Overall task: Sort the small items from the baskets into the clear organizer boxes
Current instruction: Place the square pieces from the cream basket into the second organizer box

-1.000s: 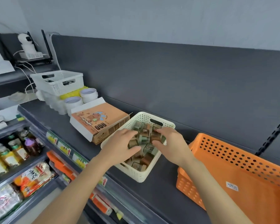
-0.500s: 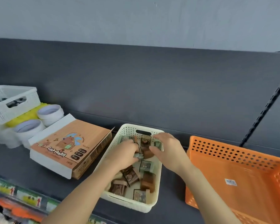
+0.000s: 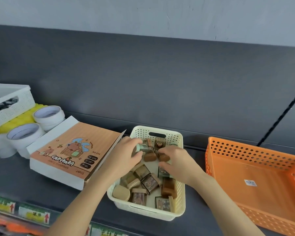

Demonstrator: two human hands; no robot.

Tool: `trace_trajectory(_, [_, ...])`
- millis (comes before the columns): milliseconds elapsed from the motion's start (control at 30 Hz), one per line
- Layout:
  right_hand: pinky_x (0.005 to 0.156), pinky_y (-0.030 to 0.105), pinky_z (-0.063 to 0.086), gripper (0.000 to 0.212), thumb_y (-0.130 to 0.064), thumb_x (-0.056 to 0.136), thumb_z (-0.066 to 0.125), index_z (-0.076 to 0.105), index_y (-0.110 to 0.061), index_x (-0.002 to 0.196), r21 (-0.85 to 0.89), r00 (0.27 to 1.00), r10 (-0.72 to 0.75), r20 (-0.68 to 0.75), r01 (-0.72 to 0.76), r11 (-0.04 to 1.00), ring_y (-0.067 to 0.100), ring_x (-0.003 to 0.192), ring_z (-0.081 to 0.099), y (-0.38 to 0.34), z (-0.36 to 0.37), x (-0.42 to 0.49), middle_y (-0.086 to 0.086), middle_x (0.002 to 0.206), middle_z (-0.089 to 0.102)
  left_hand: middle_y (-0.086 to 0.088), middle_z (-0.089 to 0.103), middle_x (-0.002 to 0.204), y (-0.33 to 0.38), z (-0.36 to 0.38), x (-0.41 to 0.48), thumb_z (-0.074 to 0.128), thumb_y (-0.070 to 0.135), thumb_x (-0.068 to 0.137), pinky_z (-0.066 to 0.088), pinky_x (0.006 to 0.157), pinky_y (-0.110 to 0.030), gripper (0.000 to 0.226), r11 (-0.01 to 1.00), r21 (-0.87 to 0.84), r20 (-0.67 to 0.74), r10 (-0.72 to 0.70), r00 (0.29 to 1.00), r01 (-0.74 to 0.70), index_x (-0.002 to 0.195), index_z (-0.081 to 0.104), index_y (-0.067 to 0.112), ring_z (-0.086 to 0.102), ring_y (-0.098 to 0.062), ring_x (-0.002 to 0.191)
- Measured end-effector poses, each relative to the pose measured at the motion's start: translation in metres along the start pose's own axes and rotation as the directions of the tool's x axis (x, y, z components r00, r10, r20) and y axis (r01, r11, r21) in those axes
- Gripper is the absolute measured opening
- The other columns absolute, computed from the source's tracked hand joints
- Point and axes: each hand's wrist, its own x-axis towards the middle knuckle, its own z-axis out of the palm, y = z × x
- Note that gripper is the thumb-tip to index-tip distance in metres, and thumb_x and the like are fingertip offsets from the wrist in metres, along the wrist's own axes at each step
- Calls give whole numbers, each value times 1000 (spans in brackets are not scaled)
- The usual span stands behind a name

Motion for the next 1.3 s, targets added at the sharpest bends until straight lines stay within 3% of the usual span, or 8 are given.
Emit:
trace_trajectory(167, [85, 38, 52, 25, -18, 91, 54, 59, -12, 115, -226, 984, 2, 178, 39, 973, 24, 100, 57, 4, 7, 13, 7, 113, 58, 7, 52, 126, -6, -3, -11, 57, 29, 93, 36, 78, -9, 44, 998, -63, -93, -8, 996, 3, 136, 46, 25, 49, -3, 101])
trace_trajectory(300, [80, 40, 55, 21, -10, 89, 50, 59, -12, 109, -354, 951, -4, 309, 119, 928, 27, 97, 59, 6, 16, 23, 7, 107, 58, 9, 55, 119, -6, -1, -21, 61, 33, 90, 37, 67, -6, 44, 996, -85, -122, -31, 992, 21, 131, 47, 24, 48, -1, 90])
trace_trajectory(533, [69, 40, 56, 19, -16, 85, 54, 61, -7, 100, -445, 914, 59, 401, 138, 885, 29, 86, 62, 3, 21, 29, 9, 96, 61, 8, 52, 124, -7, 1, -27, 53, 31, 94, 36, 74, -2, 41, 984, -176, -124, -6, 992, -16, 134, 49, 25, 47, 1, 104])
trace_trajectory(667, [70, 34, 54, 20, -20, 85, 57, 62, -10, 101, -326, 947, 14, 322, 97, 940, 24, 84, 60, 3, 16, 30, 6, 96, 62, 7, 49, 112, -1, 0, -29, 49, 27, 96, 40, 73, -7, 41, 971, -239, -146, -40, 988, 4, 137, 48, 27, 51, -3, 93])
trace_trajectory(833, [57, 15, 44, 16, -21, 86, 59, 64, -18, 100, 93, 993, 46, 104, -56, 994, 8, 69, 59, -2, -4, 25, -4, 89, 63, 6, 45, 111, 3, -1, -28, 48, 20, 95, 35, 71, 0, 34, 960, -275, -176, -107, 978, 55, 129, 52, 27, 47, 2, 92])
trace_trajectory(1000, [60, 28, 45, 17, -21, 85, 56, 62, -15, 100, 276, 985, 155, 75, -170, 946, 13, 66, 54, -4, -2, 30, 0, 81, 61, 5, 47, 103, 4, -3, -23, 58, 14, 87, 33, 66, -6, 16, 954, -275, -262, -196, 945, 122, 99, 63, 22, 46, 1, 92])
trace_trajectory(1167, [52, 26, 46, 16, -15, 83, 59, 59, -18, 98, 210, 980, 194, 31, -196, 958, 14, 59, 55, -12, 10, 57, -2, 77, 58, 6, 54, 91, -1, -4, -23, 65, 27, 86, 35, 63, -6, 5, 961, -238, -319, -217, 923, 143, 83, 65, 23, 51, -4, 83])
trace_trajectory(1300, [56, 25, 44, 38, -37, 86, 63, 57, -13, 115, 69, 980, 198, 2, -198, 978, 15, 67, 57, -18, 25, 82, 5, 99, 60, 10, 53, 89, -5, -3, -24, 68, 27, 84, 35, 64, -7, 5, 959, -249, -294, -208, 933, 135, 85, 68, 21, 53, -6, 83])
